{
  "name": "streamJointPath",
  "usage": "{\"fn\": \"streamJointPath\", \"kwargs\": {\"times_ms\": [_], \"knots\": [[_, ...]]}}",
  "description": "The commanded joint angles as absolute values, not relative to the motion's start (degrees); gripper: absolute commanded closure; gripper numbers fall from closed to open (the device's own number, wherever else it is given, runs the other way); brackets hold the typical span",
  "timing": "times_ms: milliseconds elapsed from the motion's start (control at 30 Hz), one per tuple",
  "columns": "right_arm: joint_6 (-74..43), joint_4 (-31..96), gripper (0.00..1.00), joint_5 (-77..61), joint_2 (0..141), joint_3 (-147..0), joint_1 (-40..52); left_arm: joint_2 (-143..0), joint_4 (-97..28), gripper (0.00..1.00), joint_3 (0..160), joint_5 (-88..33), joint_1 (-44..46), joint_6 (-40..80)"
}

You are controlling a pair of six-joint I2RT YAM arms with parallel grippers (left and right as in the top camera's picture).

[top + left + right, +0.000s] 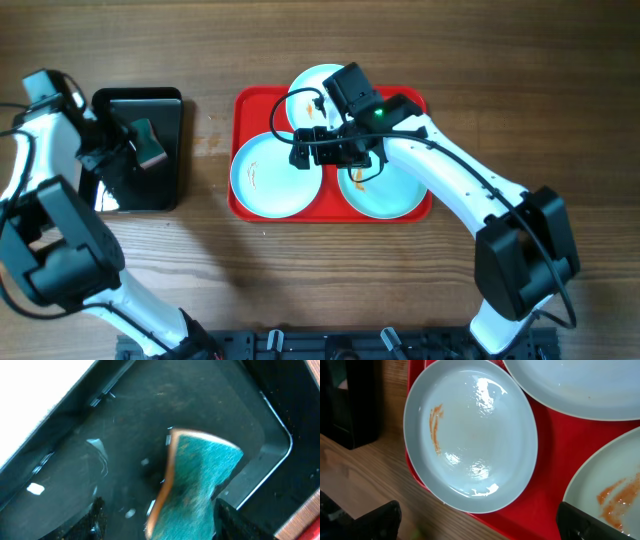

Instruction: Clean dirty plates on tray and stack at the side

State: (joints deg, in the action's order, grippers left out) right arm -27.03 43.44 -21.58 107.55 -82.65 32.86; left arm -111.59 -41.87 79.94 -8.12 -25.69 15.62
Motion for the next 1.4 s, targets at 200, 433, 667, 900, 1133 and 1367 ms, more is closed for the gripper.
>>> {"fn": "streamJointPath", "kwargs": {"times_ms": [200, 433, 667, 900, 1133, 1367], "knots": [[-28.5, 43.4, 0.0, -20.3, 109.4, -83.7, 33.2, -118.5, -37.3, 0.3, 80.5, 1.1, -17.9, 15.5], [-28.5, 43.6, 0.0, -20.3, 109.4, -83.7, 33.2, -119.1, -37.8, 0.78, 80.5, 1.3, -18.2, 15.5], [-28.4, 44.1, 0.0, -20.3, 109.4, -83.7, 33.2, -113.6, -39.1, 0.96, 80.5, 1.6, -18.4, 15.5], [-28.6, 43.5, 0.01, -15.8, 109.4, -83.7, 33.2, -100.6, -42.5, 0.96, 80.5, 1.6, -18.4, 15.5], [-28.7, 40.7, 0.06, -13.7, 111.6, -83.4, 33.2, -107.0, -40.5, 0.96, 75.9, 1.6, -18.6, 15.4], [-28.6, 38.3, 0.22, -13.7, 116.0, -82.9, 33.2, -97.9, -42.2, 0.96, 77.1, -2.7, -18.5, 15.0]]}}
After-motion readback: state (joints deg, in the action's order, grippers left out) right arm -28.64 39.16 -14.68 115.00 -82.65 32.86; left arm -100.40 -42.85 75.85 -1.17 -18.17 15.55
